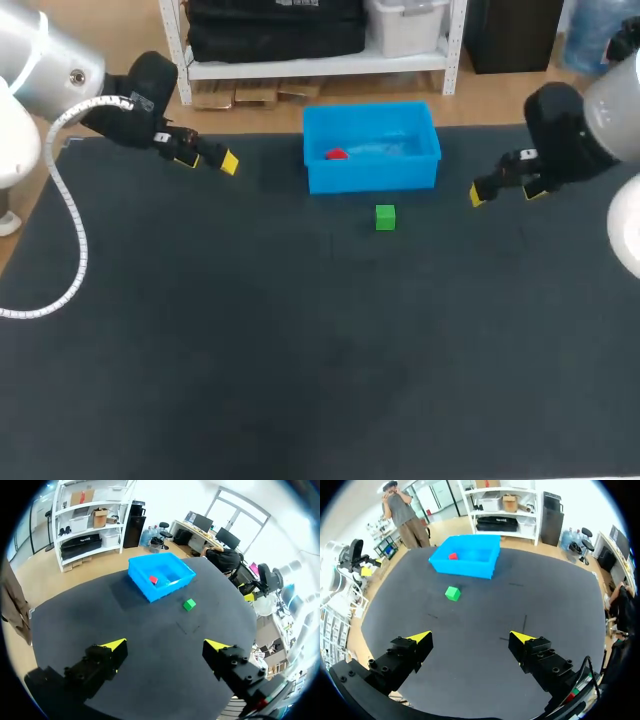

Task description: Use the left arm to pick the red cube and place it into the blue plastic box first, then use the right arm to grasp the green cube and put it into the same blue plastic box after the first action is fully finished.

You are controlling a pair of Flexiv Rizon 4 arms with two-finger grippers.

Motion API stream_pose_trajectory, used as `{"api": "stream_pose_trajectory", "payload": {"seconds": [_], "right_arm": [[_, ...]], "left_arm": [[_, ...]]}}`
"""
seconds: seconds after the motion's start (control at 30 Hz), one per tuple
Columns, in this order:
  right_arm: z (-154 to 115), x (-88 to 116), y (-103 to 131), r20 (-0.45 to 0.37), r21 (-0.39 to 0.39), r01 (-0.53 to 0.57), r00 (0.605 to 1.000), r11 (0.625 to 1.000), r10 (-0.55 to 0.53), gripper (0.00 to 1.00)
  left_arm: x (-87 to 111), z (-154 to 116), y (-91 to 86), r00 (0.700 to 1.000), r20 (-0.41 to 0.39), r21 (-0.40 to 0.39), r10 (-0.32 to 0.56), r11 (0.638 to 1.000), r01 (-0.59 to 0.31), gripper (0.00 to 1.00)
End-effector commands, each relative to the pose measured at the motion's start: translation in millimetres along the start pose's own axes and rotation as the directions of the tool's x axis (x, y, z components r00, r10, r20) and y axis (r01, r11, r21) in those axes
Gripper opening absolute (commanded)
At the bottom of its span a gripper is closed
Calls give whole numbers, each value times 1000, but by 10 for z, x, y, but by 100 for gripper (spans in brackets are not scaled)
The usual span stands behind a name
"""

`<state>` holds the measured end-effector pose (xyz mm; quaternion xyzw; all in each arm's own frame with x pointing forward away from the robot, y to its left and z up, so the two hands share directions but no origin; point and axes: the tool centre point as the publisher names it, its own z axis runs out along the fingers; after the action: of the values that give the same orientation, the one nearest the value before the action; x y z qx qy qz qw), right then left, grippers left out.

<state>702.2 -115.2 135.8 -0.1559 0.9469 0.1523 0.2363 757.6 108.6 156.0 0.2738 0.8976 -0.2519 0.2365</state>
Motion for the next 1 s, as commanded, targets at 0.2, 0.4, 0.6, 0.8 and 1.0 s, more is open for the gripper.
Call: {"api": "stream_pose_trajectory", "payload": {"seconds": [0.2, 0.4, 0.6, 0.8, 1.0], "right_arm": [[24, -70, 78, -116, 149, -2, 993, 989, 19, 100], [43, -65, 97, -165, 169, -17, 985, 985, 46, 100], [82, -93, 119, -205, 184, -46, 975, 982, 84, 100], [125, -133, 148, -262, 212, -68, 957, 975, 124, 100], [163, -147, 160, -294, 230, -85, 944, 969, 153, 100]], "left_arm": [[-12, 3, 15, 1000, -3, 4, 2, 1000, -2, 100], [-12, 3, 15, 1000, -3, 4, 2, 1000, -2, 100], [-12, 3, 15, 1000, -3, 4, 2, 1000, -2, 100], [-12, 3, 15, 1000, -3, 4, 2, 1000, -2, 100], [-12, 3, 15, 1000, -3, 4, 2, 1000, -2, 100]]}}
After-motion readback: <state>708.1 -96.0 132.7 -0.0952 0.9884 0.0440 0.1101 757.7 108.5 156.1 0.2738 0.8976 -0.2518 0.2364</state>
